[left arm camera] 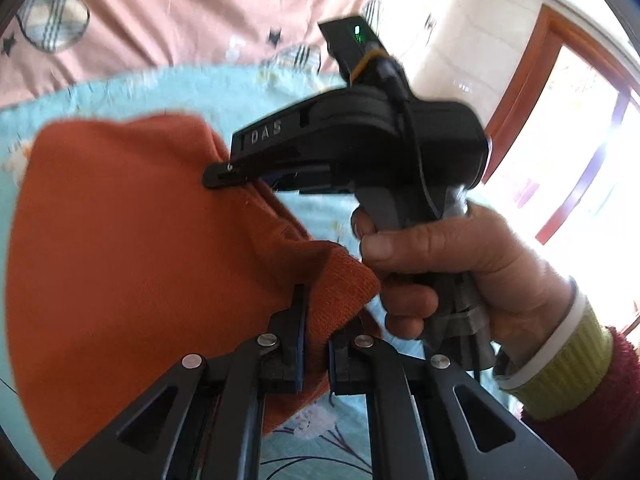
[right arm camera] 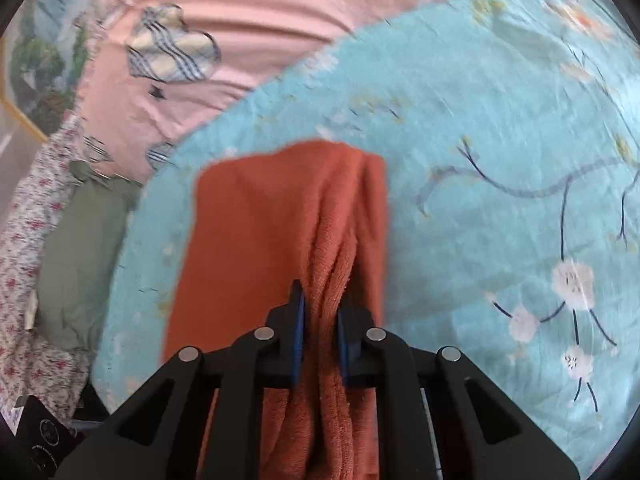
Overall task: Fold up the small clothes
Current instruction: 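Fold the sweater side over with the left gripper while the right gripper grasps the fold, then open both grippers and release the folded sweater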
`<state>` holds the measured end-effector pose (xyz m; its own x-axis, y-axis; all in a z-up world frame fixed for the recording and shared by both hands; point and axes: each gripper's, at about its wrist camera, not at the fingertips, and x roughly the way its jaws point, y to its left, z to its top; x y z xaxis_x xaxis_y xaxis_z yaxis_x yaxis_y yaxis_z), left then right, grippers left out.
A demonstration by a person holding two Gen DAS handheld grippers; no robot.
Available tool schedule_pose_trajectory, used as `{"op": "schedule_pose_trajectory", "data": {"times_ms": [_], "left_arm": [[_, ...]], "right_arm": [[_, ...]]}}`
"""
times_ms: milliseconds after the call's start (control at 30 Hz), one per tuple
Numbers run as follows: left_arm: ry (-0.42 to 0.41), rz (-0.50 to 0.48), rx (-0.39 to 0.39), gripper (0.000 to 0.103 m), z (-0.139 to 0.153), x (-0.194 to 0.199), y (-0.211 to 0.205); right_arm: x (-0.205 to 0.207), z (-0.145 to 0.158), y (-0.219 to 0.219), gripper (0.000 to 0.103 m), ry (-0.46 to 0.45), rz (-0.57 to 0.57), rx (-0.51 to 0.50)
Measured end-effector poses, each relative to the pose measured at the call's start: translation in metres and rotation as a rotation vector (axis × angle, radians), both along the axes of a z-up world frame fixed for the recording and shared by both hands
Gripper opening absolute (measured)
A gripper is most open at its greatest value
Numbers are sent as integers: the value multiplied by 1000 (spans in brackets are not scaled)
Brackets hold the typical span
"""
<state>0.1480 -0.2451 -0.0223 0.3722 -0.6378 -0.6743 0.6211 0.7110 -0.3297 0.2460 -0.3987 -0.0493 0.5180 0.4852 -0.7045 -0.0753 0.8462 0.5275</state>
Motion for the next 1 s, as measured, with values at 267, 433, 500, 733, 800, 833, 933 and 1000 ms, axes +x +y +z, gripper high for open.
{"op": "schedule_pose_trajectory", "data": {"times_ms": [267,433,500,733,800,833,933,1000], "left_arm": [[41,24,-16,40,3,-13,33],[104,119,-80,62,8,-13,79],[103,185,-86,69,11,-7,104],[200,360,-129,77,-8,47,172],[247,376,-155,77,-19,62,182],[257,379,-168,77,-23,69,185],[282,377,-168,77,-34,79,187],[321,358,-178,77,-45,91,182]], "right_arm": [[-25,14,-4,24,-33,-57,-13],[-44,20,-12,60,-61,-83,44],[-47,18,-11,64,-50,-75,45],[-41,-1,-17,67,23,-55,107],[-38,-5,-16,67,33,-47,114],[-36,-6,-15,67,37,-43,115],[-31,-10,-14,67,43,-31,129],[-28,-11,-14,67,42,-24,141]]}}
